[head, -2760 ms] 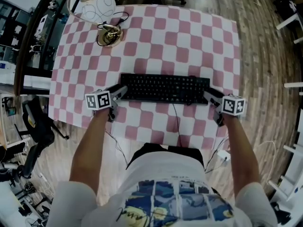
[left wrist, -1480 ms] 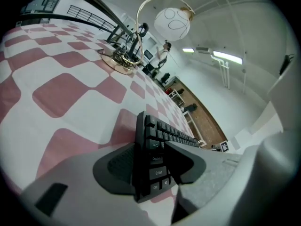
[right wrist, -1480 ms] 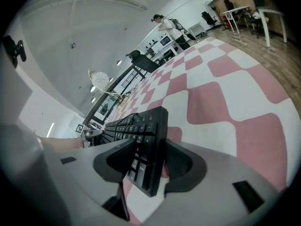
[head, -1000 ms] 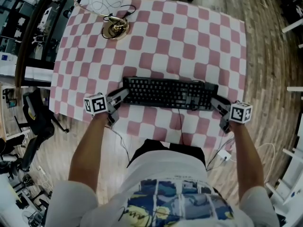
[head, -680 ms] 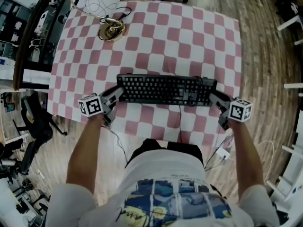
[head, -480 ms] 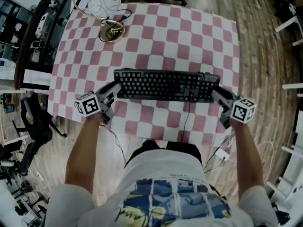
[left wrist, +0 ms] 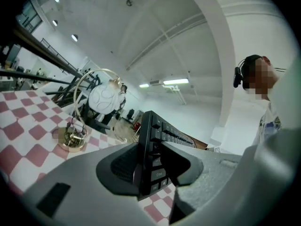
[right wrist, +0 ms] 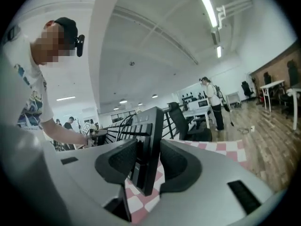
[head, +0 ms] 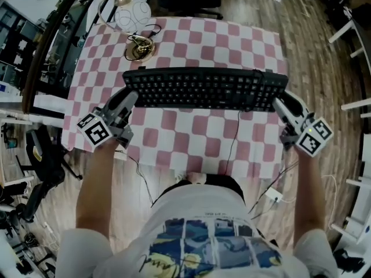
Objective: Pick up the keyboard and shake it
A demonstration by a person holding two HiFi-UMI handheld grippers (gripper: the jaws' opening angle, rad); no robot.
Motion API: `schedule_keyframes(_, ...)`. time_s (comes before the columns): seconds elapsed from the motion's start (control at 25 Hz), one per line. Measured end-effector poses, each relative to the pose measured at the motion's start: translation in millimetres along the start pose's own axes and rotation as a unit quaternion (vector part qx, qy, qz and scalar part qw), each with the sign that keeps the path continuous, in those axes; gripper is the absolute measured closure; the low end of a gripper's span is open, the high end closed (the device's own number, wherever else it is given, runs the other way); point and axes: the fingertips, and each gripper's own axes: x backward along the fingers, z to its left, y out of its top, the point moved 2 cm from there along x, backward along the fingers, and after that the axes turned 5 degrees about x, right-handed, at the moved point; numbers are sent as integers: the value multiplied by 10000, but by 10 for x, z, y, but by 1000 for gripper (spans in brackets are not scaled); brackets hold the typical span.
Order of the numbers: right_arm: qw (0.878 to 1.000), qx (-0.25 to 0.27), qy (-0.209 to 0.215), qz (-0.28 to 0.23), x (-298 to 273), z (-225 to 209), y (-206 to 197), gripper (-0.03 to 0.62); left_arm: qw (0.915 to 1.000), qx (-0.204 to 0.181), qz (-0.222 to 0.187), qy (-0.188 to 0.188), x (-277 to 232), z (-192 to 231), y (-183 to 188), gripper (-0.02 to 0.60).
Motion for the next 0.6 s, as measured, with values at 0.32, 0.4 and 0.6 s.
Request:
schedule_keyframes(0.32,9907,1124,-286,-716,325,330,730,445,9887,-1157,-672,-670,95,-701,746,440)
schedule_keyframes(0.4,9880,1275,-365,-790,415,383,849,445,9852,-1339,-736,-776,109,-844,832,440)
schedule_keyframes(0.6,9818,1587,-515,-911,559,451,1070,445,9770,-1683,-853,-992,100,-1083,991,440)
